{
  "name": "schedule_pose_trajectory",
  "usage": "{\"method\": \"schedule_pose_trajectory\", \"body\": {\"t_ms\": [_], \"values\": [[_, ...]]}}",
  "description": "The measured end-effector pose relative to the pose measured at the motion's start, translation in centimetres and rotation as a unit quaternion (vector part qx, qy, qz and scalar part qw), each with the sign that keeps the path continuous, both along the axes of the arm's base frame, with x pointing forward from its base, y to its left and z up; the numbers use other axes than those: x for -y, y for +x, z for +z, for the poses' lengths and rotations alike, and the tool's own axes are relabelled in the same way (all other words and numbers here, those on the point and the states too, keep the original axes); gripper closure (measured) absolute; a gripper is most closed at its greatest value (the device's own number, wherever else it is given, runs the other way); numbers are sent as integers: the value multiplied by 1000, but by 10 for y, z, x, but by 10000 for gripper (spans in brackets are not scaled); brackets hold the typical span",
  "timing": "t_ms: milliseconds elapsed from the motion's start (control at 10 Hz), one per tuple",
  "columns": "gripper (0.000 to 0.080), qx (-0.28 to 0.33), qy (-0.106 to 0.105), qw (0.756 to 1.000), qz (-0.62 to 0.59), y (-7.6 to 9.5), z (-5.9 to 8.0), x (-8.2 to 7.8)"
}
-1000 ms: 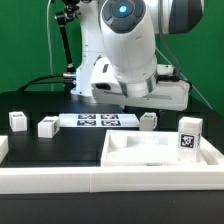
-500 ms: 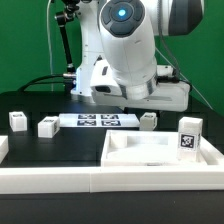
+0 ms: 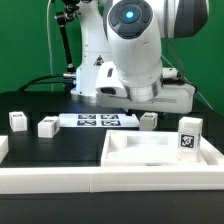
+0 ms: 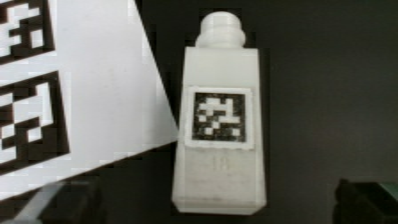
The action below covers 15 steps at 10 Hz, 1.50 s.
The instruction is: Assemble square table
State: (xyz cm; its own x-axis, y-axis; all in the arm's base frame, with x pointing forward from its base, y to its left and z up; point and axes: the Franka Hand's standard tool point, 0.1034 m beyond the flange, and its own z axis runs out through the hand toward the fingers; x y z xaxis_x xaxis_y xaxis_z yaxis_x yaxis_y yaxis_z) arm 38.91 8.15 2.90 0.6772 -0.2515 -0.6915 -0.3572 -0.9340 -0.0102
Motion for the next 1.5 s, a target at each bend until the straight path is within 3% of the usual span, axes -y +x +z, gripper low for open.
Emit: {"method": "schedule_pose_trajectory", "body": {"t_ms": [300, 700, 1200, 1400, 1500], "values": [[151, -66, 17, 998, 1, -5, -5, -2], [151, -58, 17, 998, 7, -5, -10, -8], [151, -60, 12, 998, 6, -19, -21, -7], [420, -61, 12, 998, 6, -20, -22, -7], [511, -61, 12, 998, 6, -20, -22, -7]]}}
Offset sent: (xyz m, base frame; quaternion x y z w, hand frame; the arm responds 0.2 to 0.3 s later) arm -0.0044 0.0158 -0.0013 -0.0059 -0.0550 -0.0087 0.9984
